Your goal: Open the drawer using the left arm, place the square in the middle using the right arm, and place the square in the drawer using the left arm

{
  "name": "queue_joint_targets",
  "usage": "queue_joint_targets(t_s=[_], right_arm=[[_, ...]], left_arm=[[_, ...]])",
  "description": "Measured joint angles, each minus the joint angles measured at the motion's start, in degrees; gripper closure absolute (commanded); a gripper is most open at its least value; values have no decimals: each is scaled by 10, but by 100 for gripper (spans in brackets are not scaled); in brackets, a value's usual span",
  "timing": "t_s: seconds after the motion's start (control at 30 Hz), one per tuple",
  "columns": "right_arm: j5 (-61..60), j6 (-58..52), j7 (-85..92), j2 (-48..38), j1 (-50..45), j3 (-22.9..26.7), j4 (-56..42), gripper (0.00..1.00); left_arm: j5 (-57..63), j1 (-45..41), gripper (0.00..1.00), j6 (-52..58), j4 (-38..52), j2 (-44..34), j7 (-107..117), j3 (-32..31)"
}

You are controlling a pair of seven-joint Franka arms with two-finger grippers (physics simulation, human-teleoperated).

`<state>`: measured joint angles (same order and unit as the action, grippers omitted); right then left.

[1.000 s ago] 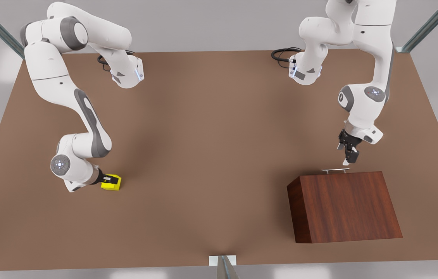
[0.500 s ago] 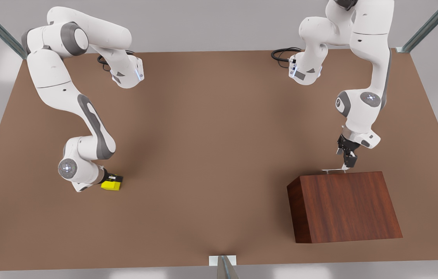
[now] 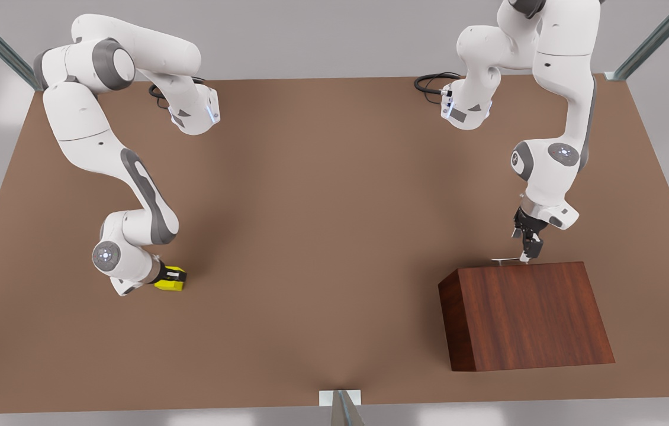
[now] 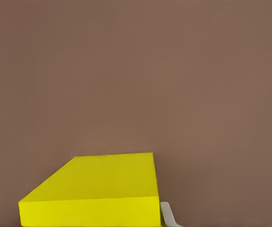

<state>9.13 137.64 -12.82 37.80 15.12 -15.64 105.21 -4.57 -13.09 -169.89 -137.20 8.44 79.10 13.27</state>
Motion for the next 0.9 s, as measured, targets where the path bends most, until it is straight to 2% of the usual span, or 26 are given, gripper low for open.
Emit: queue_joint_targets(t_s=[0.27, 0.43, 0.5, 0.63, 0.77, 0.83, 0.9], right_arm=[[-5, -27, -22, -33, -17, -1, -5, 36], [-6, -127, -246, -76, -134, -6, -28, 36], [-7, -161, -377, -72, -191, -23, -65, 35], [-9, -161, -556, -43, -225, -85, -109, 34], [-11, -160, -703, 36, -319, -99, -210, 34], [-9, -153, -736, 43, -335, -134, -213, 34], [-5, -153, -783, 56, -384, -136, -216, 34]], left_arm=[[-1, -9, 0, 0, 0, 7, 1, 0], [-2, -11, 0, 0, 0, 10, 1, 0], [-2, -11, 0, 0, 0, 13, 1, 1], [-2, -10, 0, 0, 0, 18, 0, 0], [-3, -11, 0, 6, -1, 5, 1, 1], [-4, -10, 0, 6, -1, 9, 1, 1], [-4, -10, 0, 8, -1, 12, 1, 0]])
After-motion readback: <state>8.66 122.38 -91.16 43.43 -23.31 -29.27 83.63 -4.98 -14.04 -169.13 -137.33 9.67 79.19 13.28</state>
